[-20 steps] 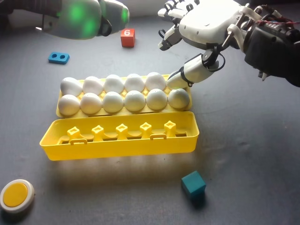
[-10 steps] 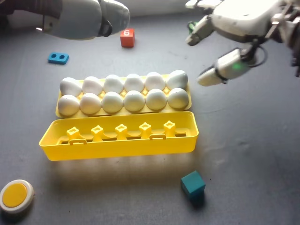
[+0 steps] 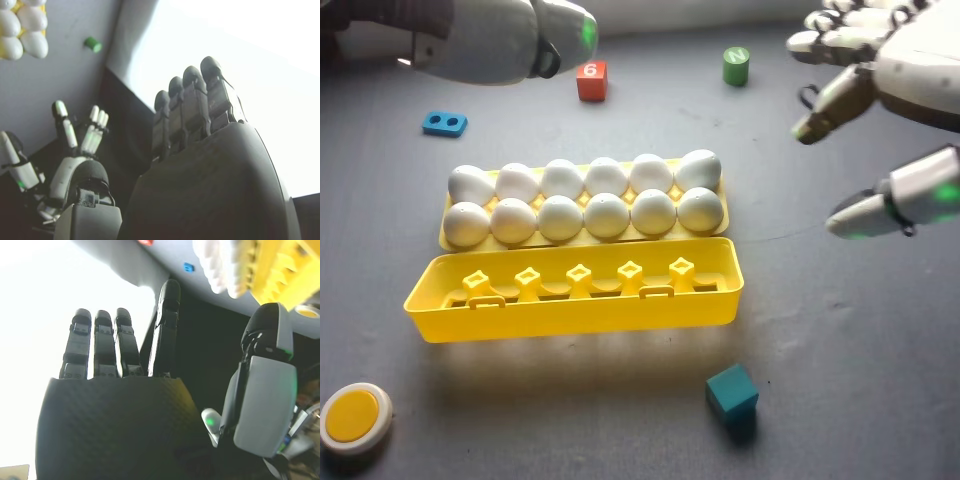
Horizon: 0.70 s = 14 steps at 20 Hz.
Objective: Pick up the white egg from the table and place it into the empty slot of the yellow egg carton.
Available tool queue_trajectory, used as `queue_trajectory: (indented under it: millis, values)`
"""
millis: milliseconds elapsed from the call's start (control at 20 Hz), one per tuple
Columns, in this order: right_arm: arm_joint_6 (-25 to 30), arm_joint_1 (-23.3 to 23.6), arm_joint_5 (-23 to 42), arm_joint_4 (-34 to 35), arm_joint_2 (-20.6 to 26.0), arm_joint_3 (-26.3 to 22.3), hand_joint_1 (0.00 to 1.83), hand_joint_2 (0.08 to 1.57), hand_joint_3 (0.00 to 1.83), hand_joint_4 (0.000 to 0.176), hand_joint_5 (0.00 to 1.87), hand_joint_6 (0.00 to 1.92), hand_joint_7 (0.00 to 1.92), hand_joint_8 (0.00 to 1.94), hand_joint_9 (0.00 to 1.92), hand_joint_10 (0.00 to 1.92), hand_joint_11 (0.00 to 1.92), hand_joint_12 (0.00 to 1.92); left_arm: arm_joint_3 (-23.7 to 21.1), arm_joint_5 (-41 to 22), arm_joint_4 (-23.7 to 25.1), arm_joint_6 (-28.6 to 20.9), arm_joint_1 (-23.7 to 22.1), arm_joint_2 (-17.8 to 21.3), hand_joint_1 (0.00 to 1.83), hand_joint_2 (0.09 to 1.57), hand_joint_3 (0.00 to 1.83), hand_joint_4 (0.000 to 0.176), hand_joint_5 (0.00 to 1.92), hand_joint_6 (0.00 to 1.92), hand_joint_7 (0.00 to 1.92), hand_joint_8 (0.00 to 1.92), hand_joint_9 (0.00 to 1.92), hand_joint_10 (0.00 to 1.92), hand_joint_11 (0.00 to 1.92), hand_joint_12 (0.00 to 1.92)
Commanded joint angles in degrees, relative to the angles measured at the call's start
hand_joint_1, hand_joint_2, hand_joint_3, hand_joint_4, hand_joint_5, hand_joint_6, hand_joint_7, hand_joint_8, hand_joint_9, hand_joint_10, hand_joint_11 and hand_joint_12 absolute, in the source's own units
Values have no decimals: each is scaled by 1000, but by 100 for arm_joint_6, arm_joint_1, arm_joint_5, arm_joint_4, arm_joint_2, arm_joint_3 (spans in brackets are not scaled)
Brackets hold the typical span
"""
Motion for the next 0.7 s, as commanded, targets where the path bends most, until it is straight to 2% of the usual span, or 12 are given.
queue_trajectory:
  millis: [0,50,100,150,200,250,300,400,500,550,650]
  values:
    - [30,60,553,-43,131,-86,465,902,18,139,746,4,140,3,82,11,22,20,4,159,480,20,-58,12,0,1167,0,0,187,3,200,3,155,2,0,260]
    - [31,83,522,-39,305,-216,474,923,8,118,757,3,193,2,140,12,33,43,4,159,472,20,-58,12,0,1168,0,0,201,4,213,4,168,4,0,306]
    - [31,112,479,-36,438,-306,492,925,0,106,773,1,248,7,196,2,6,208,4,159,468,20,-58,12,0,1167,0,0,208,4,218,4,176,5,0,348]
    - [26,164,423,-19,580,-394,517,943,5,67,783,3,269,11,209,1,0,245,4,159,465,20,-58,12,0,1167,0,0,217,4,225,4,183,5,0,374]
    - [-19,206,412,48,667,-447,337,1028,4,74,703,0,285,4,223,2,0,386,4,159,460,20,-59,12,0,1167,0,0,214,2,224,2,181,3,0,357]
    - [-267,250,414,276,708,-475,253,1067,5,64,653,0,330,7,259,9,0,533,4,159,460,20,-60,12,0,1176,4,0,211,0,230,4,187,5,0,351]
    - [-540,295,419,549,720,-479,242,1087,5,34,648,1,352,7,267,7,0,520,4,159,457,20,-60,12,0,1177,3,0,217,2,235,4,199,7,0,378]
    - [-589,328,427,632,722,-478,188,1103,4,52,650,1,387,6,285,5,0,538,4,159,457,20,-60,12,0,1178,2,0,232,4,238,3,211,6,0,454]
    - [-623,326,406,631,717,-479,125,1180,17,41,650,0,395,3,297,5,0,500,4,159,468,20,-60,12,0,1180,1,0,219,2,228,1,194,2,0,412]
    - [-643,327,396,631,717,-479,24,1244,13,32,597,0,338,0,257,0,0,496,4,159,468,20,-60,12,0,1184,2,0,197,3,207,2,171,3,0,343]
    - [-715,414,420,631,720,-479,0,1261,9,37,490,0,298,0,238,0,0,495,4,159,469,20,-60,12,0,1182,0,0,186,1,207,4,168,4,0,328]
